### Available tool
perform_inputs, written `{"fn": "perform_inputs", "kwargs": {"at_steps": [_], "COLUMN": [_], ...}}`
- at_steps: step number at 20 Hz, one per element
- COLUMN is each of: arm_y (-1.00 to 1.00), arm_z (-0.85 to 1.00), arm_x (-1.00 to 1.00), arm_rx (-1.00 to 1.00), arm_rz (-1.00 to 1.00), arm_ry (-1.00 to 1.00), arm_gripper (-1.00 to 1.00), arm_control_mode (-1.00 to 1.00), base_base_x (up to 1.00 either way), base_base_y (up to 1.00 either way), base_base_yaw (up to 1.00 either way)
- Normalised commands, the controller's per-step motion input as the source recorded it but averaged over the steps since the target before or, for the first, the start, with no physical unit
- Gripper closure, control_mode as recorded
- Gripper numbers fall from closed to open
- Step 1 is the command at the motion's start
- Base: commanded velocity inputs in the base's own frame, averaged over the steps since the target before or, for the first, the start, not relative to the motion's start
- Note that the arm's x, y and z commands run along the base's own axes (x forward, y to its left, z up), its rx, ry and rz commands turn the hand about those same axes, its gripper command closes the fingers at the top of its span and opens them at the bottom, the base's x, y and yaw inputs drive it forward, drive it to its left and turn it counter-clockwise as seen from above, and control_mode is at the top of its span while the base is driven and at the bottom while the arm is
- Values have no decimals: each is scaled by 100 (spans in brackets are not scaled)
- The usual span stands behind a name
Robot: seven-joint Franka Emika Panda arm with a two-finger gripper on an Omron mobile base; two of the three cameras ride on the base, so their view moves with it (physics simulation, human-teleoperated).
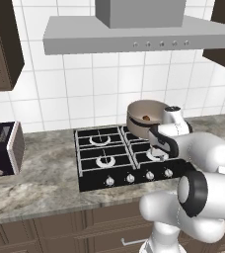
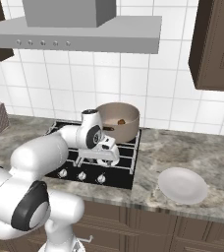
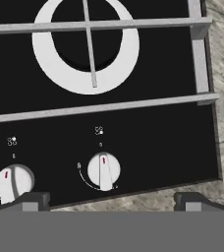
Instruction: Retrieve the frozen meat and place it in the pot on a burner. Then turn the burner on.
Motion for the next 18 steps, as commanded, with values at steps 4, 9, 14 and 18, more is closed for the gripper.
{"fn": "perform_inputs", "kwargs": {"at_steps": [4,9,14,18], "arm_y": [1,5,15,7], "arm_z": [-3,-5,-1,0], "arm_x": [-2,-9,-9,-4], "arm_rx": [0,0,0,0], "arm_rz": [0,0,0,0], "arm_ry": [0,0,0,0], "arm_gripper": [-100,-100,-100,-100], "arm_control_mode": [-100,-100,-100,-100], "base_base_x": [0,0,0,0], "base_base_y": [0,0,0,0], "base_base_yaw": [0,0,0,0]}}
